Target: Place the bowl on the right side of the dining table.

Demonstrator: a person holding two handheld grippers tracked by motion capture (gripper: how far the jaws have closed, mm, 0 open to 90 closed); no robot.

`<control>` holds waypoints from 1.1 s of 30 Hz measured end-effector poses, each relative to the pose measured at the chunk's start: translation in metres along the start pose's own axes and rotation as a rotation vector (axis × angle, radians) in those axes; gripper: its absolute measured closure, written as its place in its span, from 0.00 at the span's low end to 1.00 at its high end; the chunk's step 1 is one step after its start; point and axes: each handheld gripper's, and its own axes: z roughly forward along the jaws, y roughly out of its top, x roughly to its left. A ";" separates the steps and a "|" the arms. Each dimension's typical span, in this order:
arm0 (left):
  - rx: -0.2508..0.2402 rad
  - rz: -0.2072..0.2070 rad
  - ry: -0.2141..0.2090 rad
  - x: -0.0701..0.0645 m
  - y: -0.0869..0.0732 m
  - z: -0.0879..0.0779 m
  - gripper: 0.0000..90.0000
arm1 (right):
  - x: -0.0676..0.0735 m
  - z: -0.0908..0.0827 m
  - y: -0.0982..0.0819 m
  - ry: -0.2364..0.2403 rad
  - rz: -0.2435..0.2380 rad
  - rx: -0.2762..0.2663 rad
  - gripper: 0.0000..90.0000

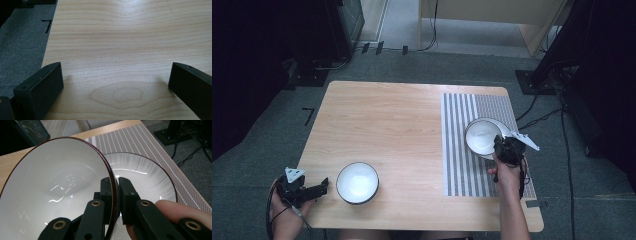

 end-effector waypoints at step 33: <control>-0.001 -0.005 0.004 0.000 0.000 0.000 0.00 | -0.028 0.027 -0.002 -0.079 0.067 0.027 0.94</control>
